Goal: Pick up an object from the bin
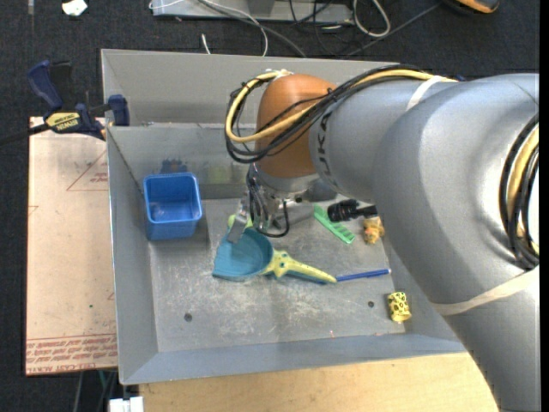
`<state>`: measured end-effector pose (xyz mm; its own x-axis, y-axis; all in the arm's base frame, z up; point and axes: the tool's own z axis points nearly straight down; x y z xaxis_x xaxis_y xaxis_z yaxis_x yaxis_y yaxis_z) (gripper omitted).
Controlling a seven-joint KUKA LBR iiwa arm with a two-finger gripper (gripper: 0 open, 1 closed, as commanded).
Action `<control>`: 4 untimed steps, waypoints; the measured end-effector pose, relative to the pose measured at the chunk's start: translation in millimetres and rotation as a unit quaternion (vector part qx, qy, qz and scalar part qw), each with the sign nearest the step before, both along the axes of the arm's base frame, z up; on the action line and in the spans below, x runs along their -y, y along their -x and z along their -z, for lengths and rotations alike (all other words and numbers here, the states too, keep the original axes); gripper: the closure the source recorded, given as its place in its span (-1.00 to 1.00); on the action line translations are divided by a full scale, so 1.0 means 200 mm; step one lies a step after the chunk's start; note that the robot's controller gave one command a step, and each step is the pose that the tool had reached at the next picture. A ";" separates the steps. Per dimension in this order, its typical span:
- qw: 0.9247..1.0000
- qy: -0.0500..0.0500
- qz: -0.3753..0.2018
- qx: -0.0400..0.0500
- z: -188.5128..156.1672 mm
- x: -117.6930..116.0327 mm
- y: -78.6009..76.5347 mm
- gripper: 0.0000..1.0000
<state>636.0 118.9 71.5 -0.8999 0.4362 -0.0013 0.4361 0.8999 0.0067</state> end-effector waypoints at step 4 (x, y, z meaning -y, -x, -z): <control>1.000 -0.001 -0.001 0.001 -0.50 0.00 0.00 1.00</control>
Offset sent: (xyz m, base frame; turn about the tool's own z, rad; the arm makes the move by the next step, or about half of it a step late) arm -0.0034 -0.0006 0.0411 -0.0003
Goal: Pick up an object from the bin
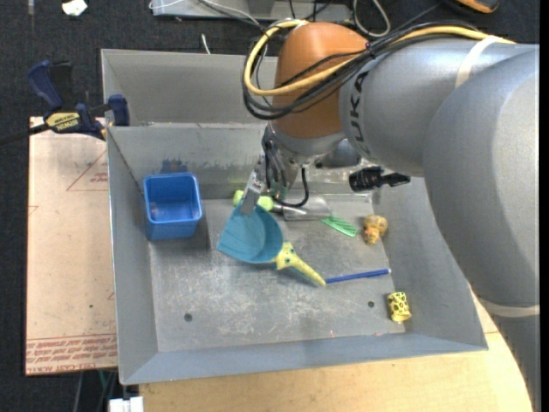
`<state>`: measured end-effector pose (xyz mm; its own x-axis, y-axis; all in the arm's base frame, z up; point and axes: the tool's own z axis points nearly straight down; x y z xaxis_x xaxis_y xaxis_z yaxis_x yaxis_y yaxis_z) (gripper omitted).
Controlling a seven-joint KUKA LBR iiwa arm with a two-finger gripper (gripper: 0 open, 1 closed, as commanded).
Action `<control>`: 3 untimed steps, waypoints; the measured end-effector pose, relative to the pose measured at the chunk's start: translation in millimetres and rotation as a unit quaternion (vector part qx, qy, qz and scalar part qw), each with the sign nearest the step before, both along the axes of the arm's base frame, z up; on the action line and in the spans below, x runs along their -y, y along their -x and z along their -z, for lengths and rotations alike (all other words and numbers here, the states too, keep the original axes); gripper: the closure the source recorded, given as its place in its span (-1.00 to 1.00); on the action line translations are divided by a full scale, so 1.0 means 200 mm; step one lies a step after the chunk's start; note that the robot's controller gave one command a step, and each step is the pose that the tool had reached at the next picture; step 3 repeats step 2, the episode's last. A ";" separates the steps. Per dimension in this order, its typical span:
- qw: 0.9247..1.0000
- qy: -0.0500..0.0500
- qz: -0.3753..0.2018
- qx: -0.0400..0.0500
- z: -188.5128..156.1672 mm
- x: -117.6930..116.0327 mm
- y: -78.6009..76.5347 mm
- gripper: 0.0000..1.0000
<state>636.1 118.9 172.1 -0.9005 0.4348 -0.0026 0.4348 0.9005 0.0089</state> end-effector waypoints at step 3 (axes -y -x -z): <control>1.000 0.000 -0.001 0.000 -0.07 0.00 0.00 1.00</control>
Offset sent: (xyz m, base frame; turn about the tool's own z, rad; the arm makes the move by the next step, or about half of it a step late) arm 0.0004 0.0000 0.0276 -0.0007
